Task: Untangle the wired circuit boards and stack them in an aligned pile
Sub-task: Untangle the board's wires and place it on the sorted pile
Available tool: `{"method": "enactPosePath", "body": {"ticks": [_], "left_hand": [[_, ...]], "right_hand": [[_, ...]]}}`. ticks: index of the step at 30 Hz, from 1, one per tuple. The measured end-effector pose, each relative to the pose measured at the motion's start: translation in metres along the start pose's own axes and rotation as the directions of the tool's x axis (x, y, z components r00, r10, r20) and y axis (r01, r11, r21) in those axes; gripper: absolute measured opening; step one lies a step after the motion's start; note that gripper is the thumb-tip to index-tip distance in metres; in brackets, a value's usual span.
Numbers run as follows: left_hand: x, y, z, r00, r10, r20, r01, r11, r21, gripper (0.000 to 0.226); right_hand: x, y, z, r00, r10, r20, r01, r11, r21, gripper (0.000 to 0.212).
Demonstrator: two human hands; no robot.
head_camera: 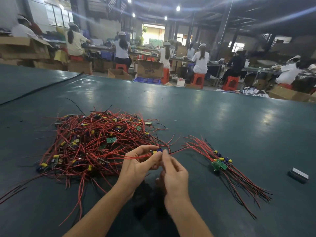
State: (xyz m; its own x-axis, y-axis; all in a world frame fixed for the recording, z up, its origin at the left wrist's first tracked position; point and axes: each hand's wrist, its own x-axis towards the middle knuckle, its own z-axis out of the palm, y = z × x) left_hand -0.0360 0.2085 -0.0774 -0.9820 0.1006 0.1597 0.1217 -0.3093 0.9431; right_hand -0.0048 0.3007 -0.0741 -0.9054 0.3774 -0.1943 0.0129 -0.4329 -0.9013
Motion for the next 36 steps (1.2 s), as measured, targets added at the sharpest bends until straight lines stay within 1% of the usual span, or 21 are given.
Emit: {"method": "enactPosePath", "body": {"ticks": [2,5,8,12,13,16,20,22,26,29,32,34,36], "left_hand": [[0.000,0.001,-0.001,1.000,0.001,0.003,-0.001,1.000,0.022,0.024],[0.001,0.002,-0.002,1.000,0.002,0.013,-0.002,0.999,0.041,0.020],[0.003,0.002,-0.002,1.000,0.000,0.023,-0.002,0.998,0.066,0.022],[0.004,0.000,-0.002,1.000,-0.012,0.021,0.011,0.998,0.062,0.014],[0.005,0.000,-0.001,1.000,-0.014,0.017,0.013,0.999,0.046,0.013],[0.007,0.003,-0.003,1.000,-0.018,0.014,0.018,1.000,-0.003,0.014],[0.007,0.008,-0.008,0.999,-0.024,0.022,0.025,1.000,-0.017,0.029],[0.007,0.009,-0.007,0.999,-0.027,0.037,0.028,1.000,-0.010,0.030],[0.008,0.008,-0.007,0.999,-0.033,0.038,0.034,0.999,-0.017,0.029],[0.007,0.008,-0.008,0.999,-0.044,0.026,0.045,0.998,-0.037,0.030],[0.008,0.008,-0.010,0.998,-0.053,0.018,0.054,0.997,-0.053,0.024],[0.009,0.008,-0.011,0.998,-0.060,0.021,0.061,0.996,-0.058,0.023],[0.008,0.008,-0.009,0.997,-0.073,0.030,0.075,0.994,-0.076,0.028]], "right_hand": [[-0.005,0.006,0.007,1.000,-0.013,0.023,0.013,0.999,0.029,0.018],[0.000,0.004,0.005,1.000,-0.006,-0.016,0.007,0.999,0.050,0.014],[0.004,0.001,0.002,0.997,0.050,-0.057,-0.046,0.996,0.071,0.014],[0.007,-0.006,-0.001,0.985,0.139,-0.097,-0.124,0.981,0.150,0.007],[0.008,-0.009,-0.002,0.983,0.149,-0.111,-0.130,0.978,0.164,0.009],[0.018,-0.021,-0.010,0.971,0.131,-0.199,-0.093,0.978,0.186,0.023],[0.031,-0.036,-0.027,0.958,0.121,-0.260,-0.039,0.953,0.299,0.020],[0.036,-0.041,-0.034,0.951,0.124,-0.282,-0.025,0.943,0.331,0.021],[0.039,-0.043,-0.039,0.961,0.127,-0.245,-0.021,0.918,0.395,0.016],[0.038,-0.042,-0.040,0.978,0.133,-0.164,-0.051,0.903,0.426,0.015],[0.035,-0.044,-0.042,0.986,0.149,-0.077,-0.100,0.889,0.447,0.017],[0.034,-0.046,-0.044,0.986,0.158,-0.051,-0.118,0.883,0.454,0.019],[0.033,-0.047,-0.045,0.987,0.151,-0.048,-0.113,0.885,0.452,0.020]]}}
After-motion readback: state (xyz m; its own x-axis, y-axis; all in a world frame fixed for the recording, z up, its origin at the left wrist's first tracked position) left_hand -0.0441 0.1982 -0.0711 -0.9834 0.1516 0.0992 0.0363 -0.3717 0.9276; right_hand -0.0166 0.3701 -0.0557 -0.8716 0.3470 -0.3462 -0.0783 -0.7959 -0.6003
